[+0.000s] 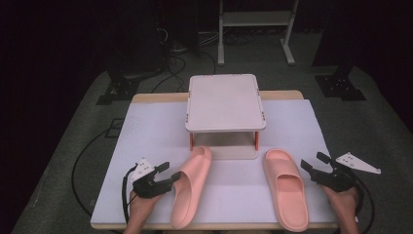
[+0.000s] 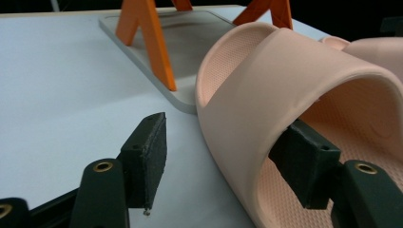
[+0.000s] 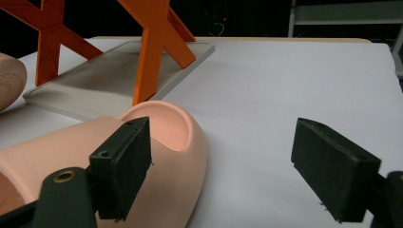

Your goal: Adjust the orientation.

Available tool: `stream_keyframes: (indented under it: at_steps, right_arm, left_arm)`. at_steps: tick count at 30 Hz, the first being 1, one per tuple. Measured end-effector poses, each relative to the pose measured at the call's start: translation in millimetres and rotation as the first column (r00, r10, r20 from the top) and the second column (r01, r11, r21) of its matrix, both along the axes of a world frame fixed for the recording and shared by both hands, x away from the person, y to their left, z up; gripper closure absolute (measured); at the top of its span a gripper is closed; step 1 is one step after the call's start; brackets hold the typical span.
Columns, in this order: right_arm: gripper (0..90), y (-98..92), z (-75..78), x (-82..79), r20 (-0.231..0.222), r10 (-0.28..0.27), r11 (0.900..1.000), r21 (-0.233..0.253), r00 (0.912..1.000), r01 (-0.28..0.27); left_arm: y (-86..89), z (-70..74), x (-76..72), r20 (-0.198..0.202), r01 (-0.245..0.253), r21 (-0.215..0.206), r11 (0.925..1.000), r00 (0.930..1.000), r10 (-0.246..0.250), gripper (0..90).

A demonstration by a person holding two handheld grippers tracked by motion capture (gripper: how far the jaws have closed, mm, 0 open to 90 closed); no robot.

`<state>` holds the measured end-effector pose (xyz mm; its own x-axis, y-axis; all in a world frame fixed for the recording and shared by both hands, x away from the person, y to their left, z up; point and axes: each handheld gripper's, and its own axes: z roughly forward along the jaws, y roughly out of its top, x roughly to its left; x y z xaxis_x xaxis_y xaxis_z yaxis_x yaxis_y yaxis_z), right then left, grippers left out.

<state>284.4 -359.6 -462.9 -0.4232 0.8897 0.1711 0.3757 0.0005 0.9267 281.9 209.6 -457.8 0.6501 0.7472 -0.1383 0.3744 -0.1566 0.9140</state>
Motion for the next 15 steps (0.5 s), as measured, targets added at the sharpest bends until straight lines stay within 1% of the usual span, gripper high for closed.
stream_keyframes:
  at_steps: [1, 2, 3, 7, 10, 15]
  right_arm:
    - [20.6, -0.3, 0.3, -0.6, -0.001, 0.0, 1.0, 0.001, 1.0, 0.0]
    - [20.6, -0.6, 0.4, -0.9, -0.001, -0.001, 1.0, 0.003, 1.0, 0.001]
    - [20.7, -0.9, 0.5, -1.1, 0.0, -0.001, 1.0, 0.005, 1.0, 0.001]
    - [20.7, -2.4, 0.3, -1.4, 0.0, 0.001, 1.0, 0.006, 1.0, -0.001]
    - [20.6, -2.7, 0.4, -1.9, 0.0, 0.001, 1.0, 0.01, 1.0, -0.001]
    - [20.6, -3.3, 0.7, -2.5, 0.002, 0.003, 1.0, 0.012, 1.0, -0.003]
  left_arm:
    - [-1.9, 0.4, -0.1, -0.008, 0.002, 0.003, 1.0, 1.0, -0.002, 37.3]
    - [-3.7, 0.4, 0.2, 0.003, 0.013, 0.01, 0.9999, 0.9999, -0.013, 37.0]
    - [-6.1, 0.4, -0.1, -0.001, 0.017, 0.008, 0.9998, 0.9999, -0.017, 36.2]
    - [-13.8, -0.2, -1.2, 0.001, 0.049, 0.035, 0.9982, 0.9988, -0.049, 34.5]
    - [-17.8, -1.9, -1.8, -0.003, 0.068, 0.043, 0.9968, 0.9977, -0.068, 33.2]
    - [-22.9, -4.3, -2.9, -0.005, 0.084, 0.058, 0.9948, 0.9964, -0.084, 31.9]
